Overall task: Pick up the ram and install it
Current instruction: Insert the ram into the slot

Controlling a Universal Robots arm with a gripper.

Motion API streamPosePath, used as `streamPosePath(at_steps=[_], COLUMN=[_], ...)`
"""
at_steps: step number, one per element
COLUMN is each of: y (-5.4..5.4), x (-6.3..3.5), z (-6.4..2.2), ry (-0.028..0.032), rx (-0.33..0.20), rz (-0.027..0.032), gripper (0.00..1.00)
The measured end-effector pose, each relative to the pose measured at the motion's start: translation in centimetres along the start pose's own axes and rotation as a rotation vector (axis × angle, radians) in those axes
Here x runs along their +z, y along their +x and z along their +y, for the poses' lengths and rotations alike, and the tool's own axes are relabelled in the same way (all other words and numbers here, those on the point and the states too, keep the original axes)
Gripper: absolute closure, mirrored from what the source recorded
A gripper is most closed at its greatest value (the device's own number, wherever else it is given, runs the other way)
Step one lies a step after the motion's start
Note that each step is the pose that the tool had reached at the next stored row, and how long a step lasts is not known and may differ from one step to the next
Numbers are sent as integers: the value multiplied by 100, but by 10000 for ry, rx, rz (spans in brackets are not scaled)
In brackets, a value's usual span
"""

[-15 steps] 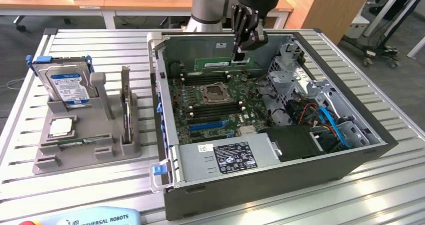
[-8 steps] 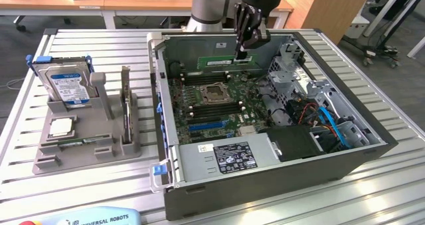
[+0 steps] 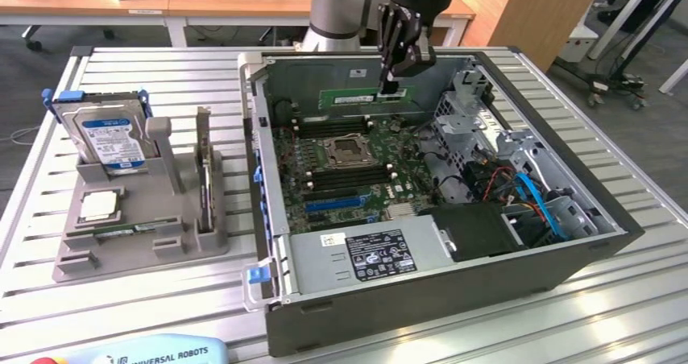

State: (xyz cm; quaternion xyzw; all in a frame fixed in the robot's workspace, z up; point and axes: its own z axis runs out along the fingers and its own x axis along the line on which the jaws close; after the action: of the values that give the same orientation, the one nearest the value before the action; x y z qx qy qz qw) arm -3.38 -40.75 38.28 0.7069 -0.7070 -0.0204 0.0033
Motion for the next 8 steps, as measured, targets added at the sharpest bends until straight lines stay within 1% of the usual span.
streamPosePath(at_steps=[8], y=[0], x=[2], z=[0], ry=[1], rx=[1], rz=[0], gripper=[89])
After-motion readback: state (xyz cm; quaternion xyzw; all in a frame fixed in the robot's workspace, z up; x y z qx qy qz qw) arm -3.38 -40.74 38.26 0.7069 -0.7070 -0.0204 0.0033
